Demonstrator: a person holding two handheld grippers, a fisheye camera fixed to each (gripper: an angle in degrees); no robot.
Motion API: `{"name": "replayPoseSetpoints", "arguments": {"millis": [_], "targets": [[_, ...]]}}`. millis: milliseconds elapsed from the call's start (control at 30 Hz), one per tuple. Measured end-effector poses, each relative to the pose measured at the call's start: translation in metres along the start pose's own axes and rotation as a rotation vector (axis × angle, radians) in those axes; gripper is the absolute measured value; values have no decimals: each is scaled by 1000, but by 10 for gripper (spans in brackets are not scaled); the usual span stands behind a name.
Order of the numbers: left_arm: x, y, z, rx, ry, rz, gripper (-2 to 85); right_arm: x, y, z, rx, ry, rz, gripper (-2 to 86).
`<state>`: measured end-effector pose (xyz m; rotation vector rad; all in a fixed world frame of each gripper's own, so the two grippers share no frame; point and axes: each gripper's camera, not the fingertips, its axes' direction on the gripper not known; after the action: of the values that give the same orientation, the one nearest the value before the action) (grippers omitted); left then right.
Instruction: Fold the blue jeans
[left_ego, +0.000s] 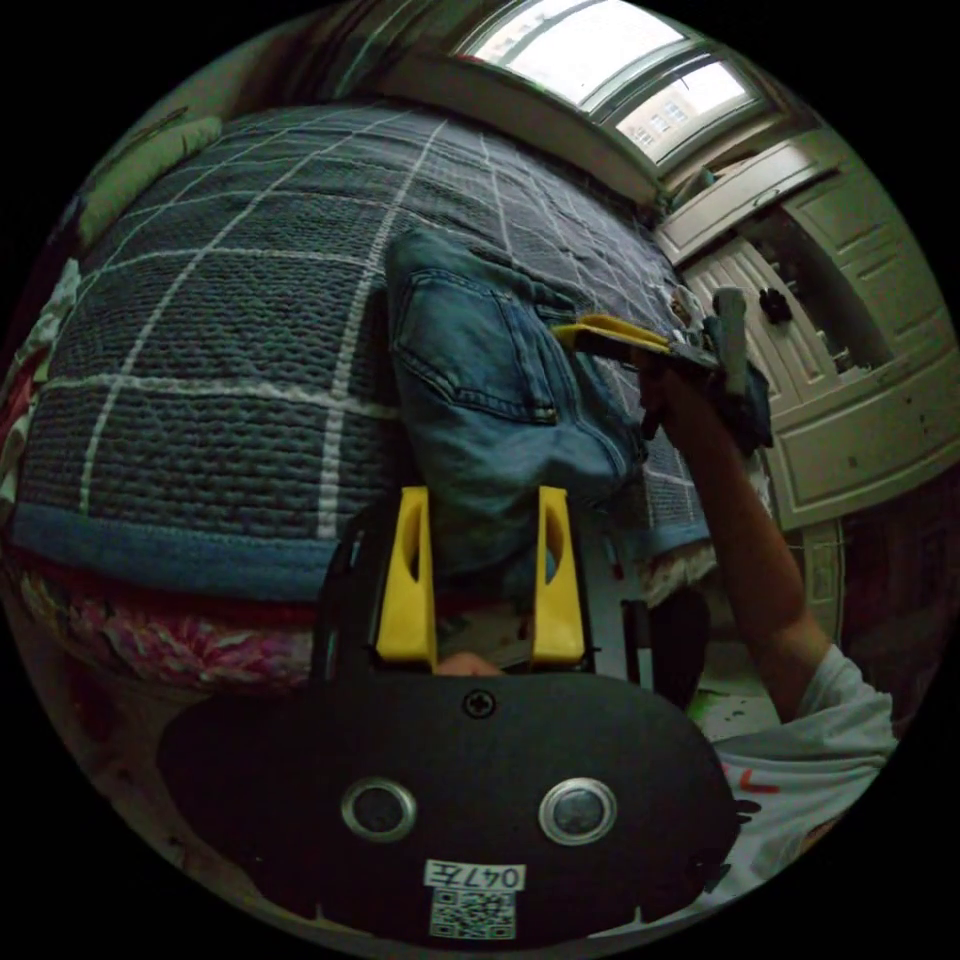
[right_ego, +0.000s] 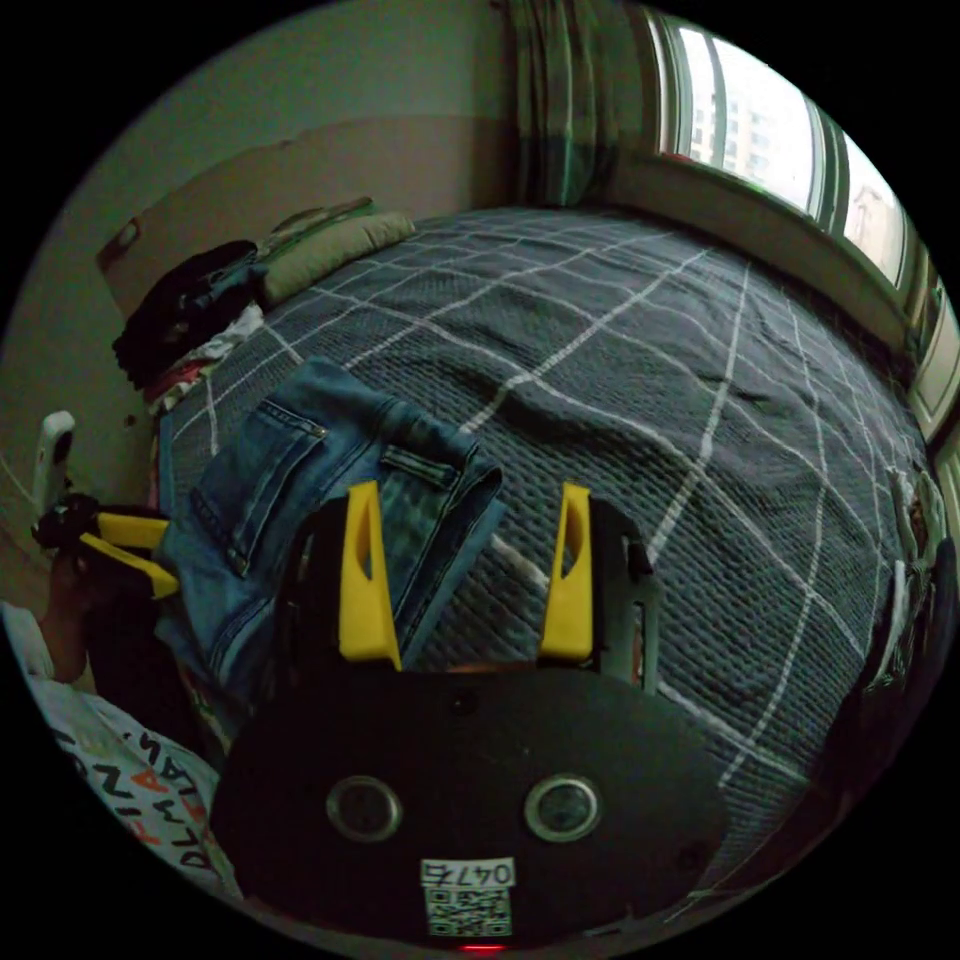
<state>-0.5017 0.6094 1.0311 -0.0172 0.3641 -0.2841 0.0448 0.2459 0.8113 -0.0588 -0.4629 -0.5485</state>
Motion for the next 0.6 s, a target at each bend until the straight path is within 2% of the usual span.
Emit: {"name": "replayPoseSetpoints", "arguments": {"millis": [100, 300, 600], "targets": [[-30, 12, -20, 20, 62, -42, 134, -13, -24, 29, -22, -133, 63, 149], [-76, 39, -64, 113, 105, -52, 76, -62, -78, 51, -28, -210, 105, 63], [-134, 83, -165, 224, 118, -15, 60, -206, -170, 7, 169, 92, -142, 33]]}}
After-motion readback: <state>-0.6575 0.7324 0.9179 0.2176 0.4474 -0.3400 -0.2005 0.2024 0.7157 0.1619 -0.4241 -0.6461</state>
